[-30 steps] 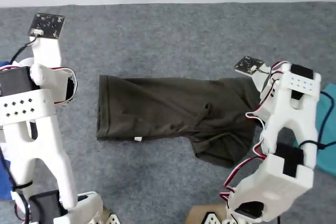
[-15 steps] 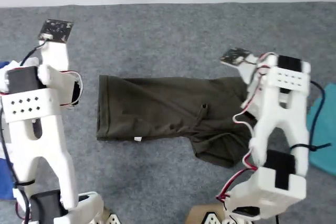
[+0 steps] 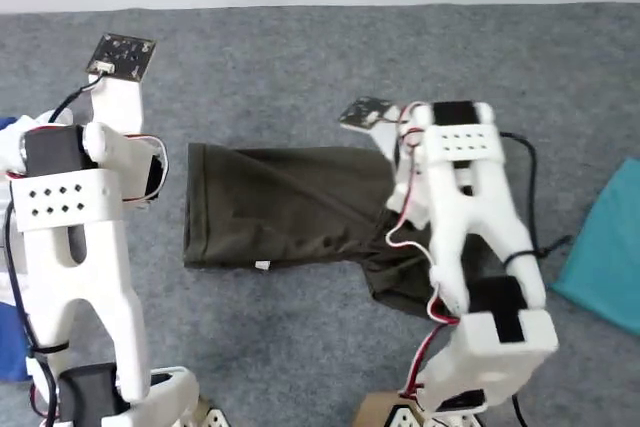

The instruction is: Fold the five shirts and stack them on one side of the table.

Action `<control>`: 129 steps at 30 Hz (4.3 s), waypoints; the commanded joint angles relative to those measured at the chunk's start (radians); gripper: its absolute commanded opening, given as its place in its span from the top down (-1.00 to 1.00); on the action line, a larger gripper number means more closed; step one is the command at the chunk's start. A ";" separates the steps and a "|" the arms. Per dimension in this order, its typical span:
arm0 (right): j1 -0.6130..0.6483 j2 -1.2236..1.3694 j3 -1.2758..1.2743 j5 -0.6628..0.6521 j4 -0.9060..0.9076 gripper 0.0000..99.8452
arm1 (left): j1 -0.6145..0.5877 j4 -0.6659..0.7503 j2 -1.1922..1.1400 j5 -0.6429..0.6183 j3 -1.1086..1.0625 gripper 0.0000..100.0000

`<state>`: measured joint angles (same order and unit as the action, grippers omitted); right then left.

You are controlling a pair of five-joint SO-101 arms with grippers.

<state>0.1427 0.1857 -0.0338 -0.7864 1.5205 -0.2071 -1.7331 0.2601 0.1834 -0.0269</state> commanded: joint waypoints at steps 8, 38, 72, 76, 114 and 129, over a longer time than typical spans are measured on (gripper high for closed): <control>0.113 0.136 0.057 0.107 -0.153 0.98 | 0.003 -0.018 0.034 0.009 -0.002 0.99; 0.120 -0.033 0.083 0.199 -0.140 0.98 | 0.184 0.012 0.031 0.012 -0.008 0.99; -0.097 0.495 0.416 0.327 -0.634 0.98 | 0.061 0.473 0.031 0.239 -0.786 0.98; -0.096 0.506 0.463 0.327 -0.591 0.98 | 0.063 0.439 0.041 0.247 -0.765 0.99; -0.051 0.498 0.505 0.325 -0.509 0.98 | 0.172 0.489 -0.242 0.098 -0.654 0.99; -0.039 0.446 0.519 0.328 -0.503 0.98 | 0.173 0.437 0.057 0.094 -0.627 0.99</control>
<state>0.1043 0.7043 0.4204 -0.4672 1.0096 -0.0322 -1.2727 0.2417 0.2831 -0.7035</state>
